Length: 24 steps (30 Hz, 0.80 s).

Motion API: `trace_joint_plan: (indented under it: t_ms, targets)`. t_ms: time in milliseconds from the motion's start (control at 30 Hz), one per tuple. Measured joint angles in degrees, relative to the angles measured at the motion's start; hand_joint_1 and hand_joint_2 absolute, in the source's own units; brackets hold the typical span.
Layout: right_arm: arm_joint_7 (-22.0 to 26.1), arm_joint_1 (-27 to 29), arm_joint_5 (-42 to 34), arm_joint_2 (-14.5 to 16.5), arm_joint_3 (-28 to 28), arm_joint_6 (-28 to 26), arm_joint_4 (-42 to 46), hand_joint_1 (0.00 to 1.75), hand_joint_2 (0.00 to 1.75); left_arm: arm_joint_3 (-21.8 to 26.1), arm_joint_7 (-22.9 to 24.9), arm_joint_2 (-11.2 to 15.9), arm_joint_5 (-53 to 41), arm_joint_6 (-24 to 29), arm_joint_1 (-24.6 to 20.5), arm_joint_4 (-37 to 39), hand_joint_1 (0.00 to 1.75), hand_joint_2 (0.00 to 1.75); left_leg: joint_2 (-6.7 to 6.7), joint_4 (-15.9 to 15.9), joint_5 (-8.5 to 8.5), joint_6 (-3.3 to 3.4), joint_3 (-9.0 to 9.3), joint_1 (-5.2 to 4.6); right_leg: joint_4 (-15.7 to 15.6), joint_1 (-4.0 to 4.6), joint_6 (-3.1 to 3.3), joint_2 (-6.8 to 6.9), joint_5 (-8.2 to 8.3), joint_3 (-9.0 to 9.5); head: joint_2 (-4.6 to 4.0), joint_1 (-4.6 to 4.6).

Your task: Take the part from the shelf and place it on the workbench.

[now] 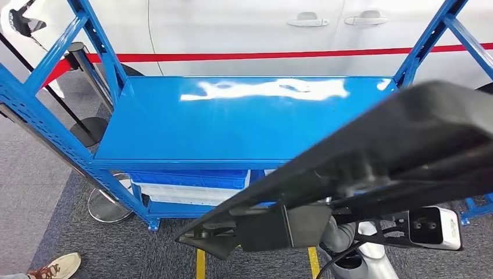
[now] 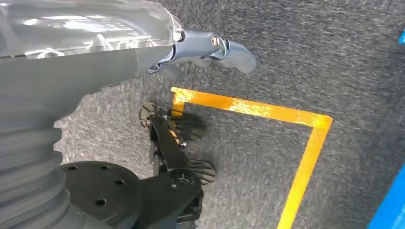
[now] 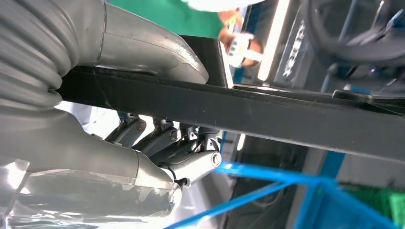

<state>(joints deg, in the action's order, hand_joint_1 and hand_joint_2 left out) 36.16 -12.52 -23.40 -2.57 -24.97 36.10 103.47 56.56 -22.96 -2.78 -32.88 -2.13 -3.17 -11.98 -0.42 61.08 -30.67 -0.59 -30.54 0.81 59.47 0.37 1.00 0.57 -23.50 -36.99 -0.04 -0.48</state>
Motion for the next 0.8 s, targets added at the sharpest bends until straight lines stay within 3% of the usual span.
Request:
trace_joint_plan:
  t_ms: [100,167,233,300,333,367,400,467,533,600,667,733,800]
  targets:
    - [2.49,0.93,0.38,-0.42,-0.31,1.19,0.81,1.75,1.75,0.1,0.7,-0.06,-0.14,0.62,0.08,0.0,0.0,1.75,-0.11,-1.41,0.83,1.29,0.21,-0.2,0.3,0.09,-1.02,-0.15,0.68,-0.43,0.0,0.06]
    - [3.41,1.57,0.41,-0.79,-0.34,1.67,1.04,1.75,1.75,0.17,1.05,-0.23,-0.13,1.04,0.1,0.0,0.0,1.75,0.09,-1.66,1.75,2.08,-0.21,-0.07,0.96,-0.09,-1.82,-0.38,-0.24,-0.92,0.0,0.12]
    - [3.54,1.94,0.43,-1.13,-0.34,2.15,1.08,1.75,1.75,0.29,1.18,-0.35,-0.12,1.41,0.03,0.0,0.0,1.75,0.31,-1.77,2.79,2.62,-1.21,0.11,5.45,-0.42,-2.58,-0.55,-4.69,-2.61,0.0,0.26]
    - [3.53,2.33,0.45,-1.39,-0.34,2.54,0.98,1.75,1.75,0.46,1.19,-0.34,-0.11,1.78,0.06,0.0,0.0,1.75,0.4,-1.71,3.71,2.73,-2.53,0.11,12.5,-0.73,-3.15,-0.54,-9.44,-4.53,0.0,0.34]
    - [3.53,2.55,0.49,-1.51,-0.34,2.66,0.87,1.75,1.75,0.53,1.19,-0.34,-0.1,1.9,0.09,0.0,0.0,1.75,0.43,-1.68,4.14,2.68,-3.16,0.1,14.87,-0.88,-3.31,-0.54,-10.39,-4.73,0.0,0.34]
    - [3.53,2.74,0.6,-1.6,-0.34,2.71,0.77,1.75,1.75,0.59,1.19,-0.35,-0.1,1.99,0.12,0.0,0.0,1.75,0.44,-1.66,4.54,2.59,-3.71,0.1,15.22,-0.97,-3.35,-0.53,-10.12,-3.98,0.0,0.34]
    - [3.53,2.91,0.78,-1.68,-0.34,2.75,0.67,1.75,1.75,0.65,1.19,-0.37,-0.1,2.08,0.15,0.0,0.0,1.75,0.43,-1.66,4.92,2.49,-4.21,0.1,13.56,-1.03,-3.27,-0.54,-9.03,-2.16,0.0,0.34]
    - [3.52,3.1,1.21,-1.73,-0.33,2.89,0.6,1.75,1.75,0.8,1.19,-0.47,-0.11,2.32,0.17,0.0,0.0,1.75,0.35,-1.67,5.63,2.16,-4.88,0.1,5.2,-0.94,-2.66,-0.59,-6.78,3.96,0.0,0.33]
    - [3.52,3.26,1.55,-1.74,-0.26,3.06,0.59,1.75,1.75,0.92,1.18,-0.67,-0.14,2.57,0.17,0.0,0.0,1.75,0.27,-1.92,6.34,1.54,-5.01,0.17,-1.22,-0.48,-2.01,-0.63,-6.08,8.12,0.0,0.34]
    - [3.53,3.42,1.86,-1.77,-0.09,3.19,0.59,1.75,1.75,0.97,1.13,-0.84,-0.22,2.67,0.24,0.0,0.0,1.75,0.25,-2.43,7.15,0.71,-4.93,0.31,-2.42,-0.05,-1.47,-0.61,-5.68,8.41,0.0,0.44]
    - [3.52,3.48,2.08,-1.8,0.09,3.34,0.55,1.75,1.75,1.0,1.03,-0.91,-0.32,2.65,0.33,0.0,0.0,1.75,0.3,-2.14,6.73,0.07,-5.27,0.32,-3.35,-0.3,-0.59,-0.41,-4.5,8.1,0.0,0.45]
    - [3.53,3.47,2.02,-1.84,0.24,3.46,0.41,1.75,1.75,1.01,0.99,-0.92,-0.53,2.62,0.43,0.0,0.0,1.75,0.31,1.58,2.58,-0.24,-6.62,0.29,-4.08,-0.54,0.3,-0.16,-3.11,7.26,0.0,0.3]
    - [3.52,3.43,1.76,-1.96,0.33,3.13,0.14,1.75,1.75,1.02,1.12,-0.92,-0.76,2.61,0.47,0.0,0.0,1.75,0.28,8.58,-2.48,-0.5,-8.47,0.31,-3.84,-0.28,0.67,-0.07,-2.14,5.78,0.0,0.21]
